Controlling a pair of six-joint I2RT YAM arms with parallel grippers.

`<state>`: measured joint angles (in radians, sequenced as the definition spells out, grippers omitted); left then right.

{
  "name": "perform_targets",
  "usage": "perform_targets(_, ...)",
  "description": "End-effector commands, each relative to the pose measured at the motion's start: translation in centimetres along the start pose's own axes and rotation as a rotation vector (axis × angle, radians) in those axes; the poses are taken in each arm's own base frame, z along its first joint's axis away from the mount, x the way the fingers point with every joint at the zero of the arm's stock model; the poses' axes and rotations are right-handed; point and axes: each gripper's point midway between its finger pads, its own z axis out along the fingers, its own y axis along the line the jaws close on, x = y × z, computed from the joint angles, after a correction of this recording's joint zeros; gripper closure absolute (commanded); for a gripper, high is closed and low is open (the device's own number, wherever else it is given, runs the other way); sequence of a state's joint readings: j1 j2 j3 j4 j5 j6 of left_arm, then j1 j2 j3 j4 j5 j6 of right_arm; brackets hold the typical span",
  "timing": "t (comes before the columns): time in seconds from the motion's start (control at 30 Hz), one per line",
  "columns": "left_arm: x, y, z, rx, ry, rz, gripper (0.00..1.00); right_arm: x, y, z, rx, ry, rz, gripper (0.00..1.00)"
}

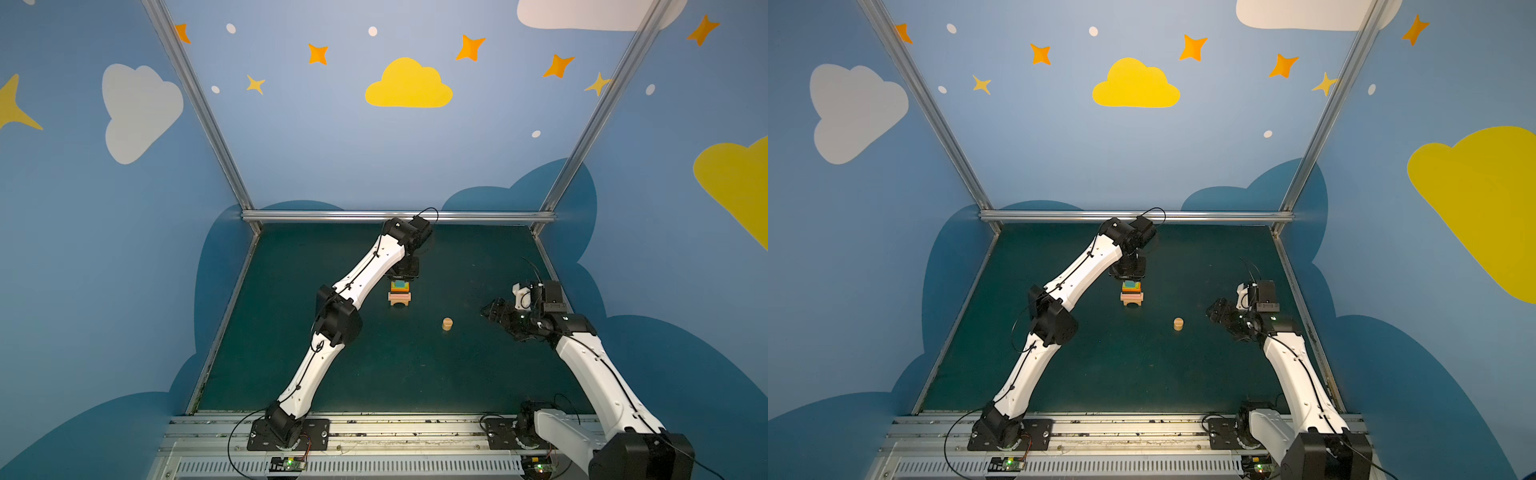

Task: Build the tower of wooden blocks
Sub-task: 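Lower the teal cube with the left gripper onto the lime-green block, then open the left gripper and release the teal cube on the stack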

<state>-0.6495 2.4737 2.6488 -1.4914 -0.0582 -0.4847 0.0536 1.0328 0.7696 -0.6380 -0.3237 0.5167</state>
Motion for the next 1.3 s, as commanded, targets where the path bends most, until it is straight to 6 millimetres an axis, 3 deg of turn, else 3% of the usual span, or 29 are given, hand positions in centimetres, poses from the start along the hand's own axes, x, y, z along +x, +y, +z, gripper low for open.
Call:
perform_targets(0.0,-0.01,0.01,0.85,-0.015,0.008,-0.005,0.64,0.04,-0.12,0.13,-0.005,0.0,0.003,0.14)
perform_targets(0.83,-0.07,0.1,1.12,-0.021,0.009,-0.018,0.64,0.12,-0.17,0.21,-0.008,0.005,0.006,0.14)
perform_targets(1.27,-0.33,0.18,0.6,-0.02,-0.009,-0.025,0.44,0.18,-0.23,0.12,-0.008,0.003,0.009,0.14)
